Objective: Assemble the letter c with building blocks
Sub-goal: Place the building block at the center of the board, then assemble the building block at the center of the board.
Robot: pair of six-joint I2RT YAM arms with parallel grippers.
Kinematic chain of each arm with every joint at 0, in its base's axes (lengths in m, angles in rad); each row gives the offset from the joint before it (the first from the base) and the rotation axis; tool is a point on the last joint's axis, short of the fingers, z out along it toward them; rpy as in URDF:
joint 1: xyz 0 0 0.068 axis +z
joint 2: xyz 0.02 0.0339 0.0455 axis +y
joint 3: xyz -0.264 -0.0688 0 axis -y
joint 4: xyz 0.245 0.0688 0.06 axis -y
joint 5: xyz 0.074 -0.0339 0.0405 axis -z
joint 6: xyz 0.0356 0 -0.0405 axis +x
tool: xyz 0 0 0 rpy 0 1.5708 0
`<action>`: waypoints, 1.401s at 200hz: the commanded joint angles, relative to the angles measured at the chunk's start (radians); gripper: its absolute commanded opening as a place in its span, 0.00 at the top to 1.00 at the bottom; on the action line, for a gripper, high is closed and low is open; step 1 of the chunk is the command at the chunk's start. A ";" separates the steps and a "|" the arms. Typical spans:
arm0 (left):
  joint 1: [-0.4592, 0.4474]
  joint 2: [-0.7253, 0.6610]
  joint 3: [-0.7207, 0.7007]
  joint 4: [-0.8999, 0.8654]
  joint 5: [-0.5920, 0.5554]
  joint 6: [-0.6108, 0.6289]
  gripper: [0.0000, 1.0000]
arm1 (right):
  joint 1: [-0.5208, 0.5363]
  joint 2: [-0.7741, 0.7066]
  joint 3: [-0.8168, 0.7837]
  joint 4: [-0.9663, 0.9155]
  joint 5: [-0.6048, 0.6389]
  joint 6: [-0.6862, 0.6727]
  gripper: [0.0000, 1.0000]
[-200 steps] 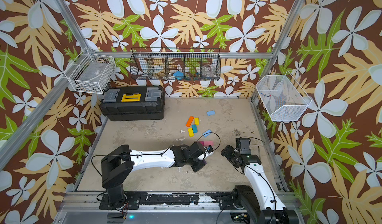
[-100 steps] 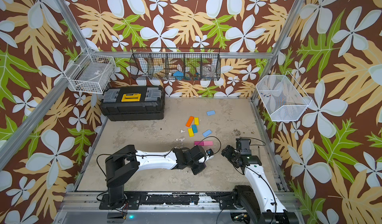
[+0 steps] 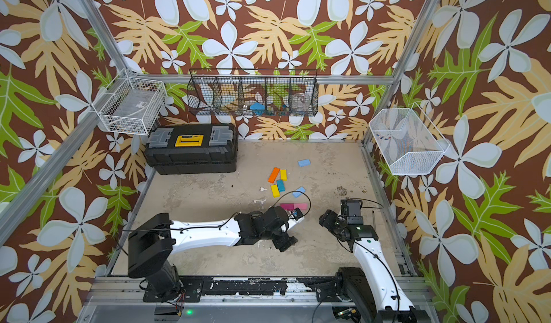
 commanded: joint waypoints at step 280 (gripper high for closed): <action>0.752 -0.436 -0.256 0.099 0.128 -0.371 0.00 | 0.888 0.522 0.222 0.017 0.358 0.160 0.23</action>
